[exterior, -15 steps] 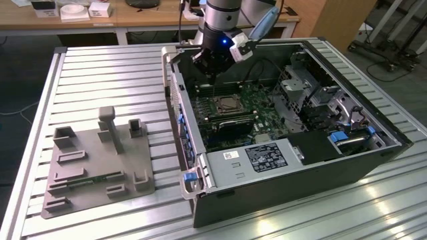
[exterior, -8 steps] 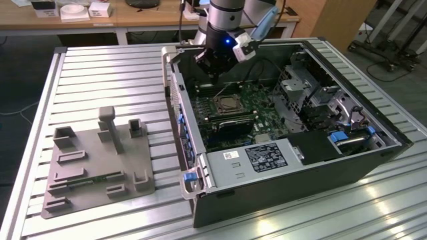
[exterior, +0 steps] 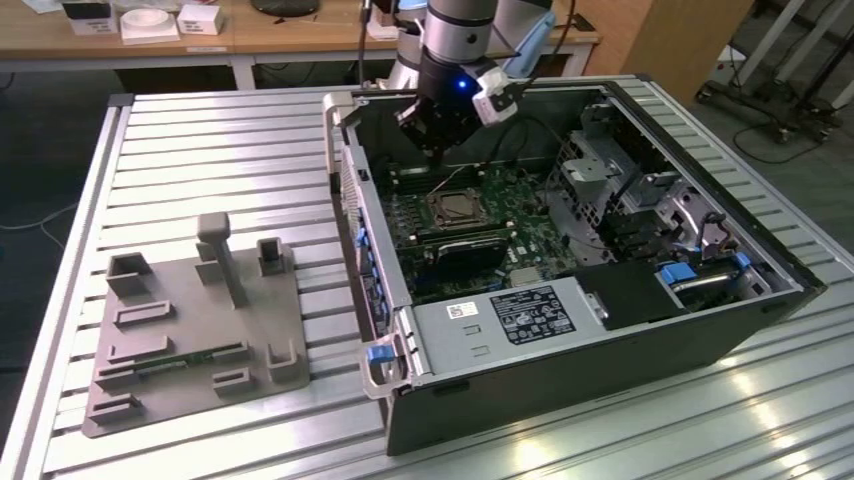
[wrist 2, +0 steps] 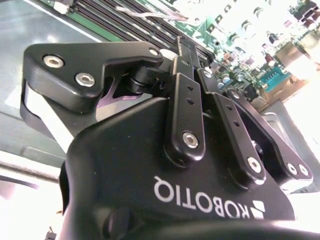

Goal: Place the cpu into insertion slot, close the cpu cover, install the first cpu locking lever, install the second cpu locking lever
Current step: 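Install the first cpu locking lever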

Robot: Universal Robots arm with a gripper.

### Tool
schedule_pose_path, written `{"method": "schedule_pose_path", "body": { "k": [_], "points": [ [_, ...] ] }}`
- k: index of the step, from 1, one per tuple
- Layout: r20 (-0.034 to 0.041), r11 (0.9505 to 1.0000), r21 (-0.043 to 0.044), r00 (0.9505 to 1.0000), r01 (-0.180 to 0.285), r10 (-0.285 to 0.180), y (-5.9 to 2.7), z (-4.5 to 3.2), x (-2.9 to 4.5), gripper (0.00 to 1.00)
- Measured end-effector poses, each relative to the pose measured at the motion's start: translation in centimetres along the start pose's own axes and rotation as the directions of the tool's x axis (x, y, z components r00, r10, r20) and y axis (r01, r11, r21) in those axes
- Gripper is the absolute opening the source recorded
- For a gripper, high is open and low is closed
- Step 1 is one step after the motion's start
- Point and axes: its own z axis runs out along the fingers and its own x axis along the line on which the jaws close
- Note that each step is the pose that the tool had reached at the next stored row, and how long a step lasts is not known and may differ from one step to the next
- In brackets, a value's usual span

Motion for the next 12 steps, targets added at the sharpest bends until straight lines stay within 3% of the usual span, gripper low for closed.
{"method": "schedule_pose_path", "body": {
  "k": [12],
  "points": [
    [0.0002, 1.0000, 0.0012, 1.0000, 0.001, -0.001, -0.14, 0.80, -2.10, 0.10]
  ]
}}
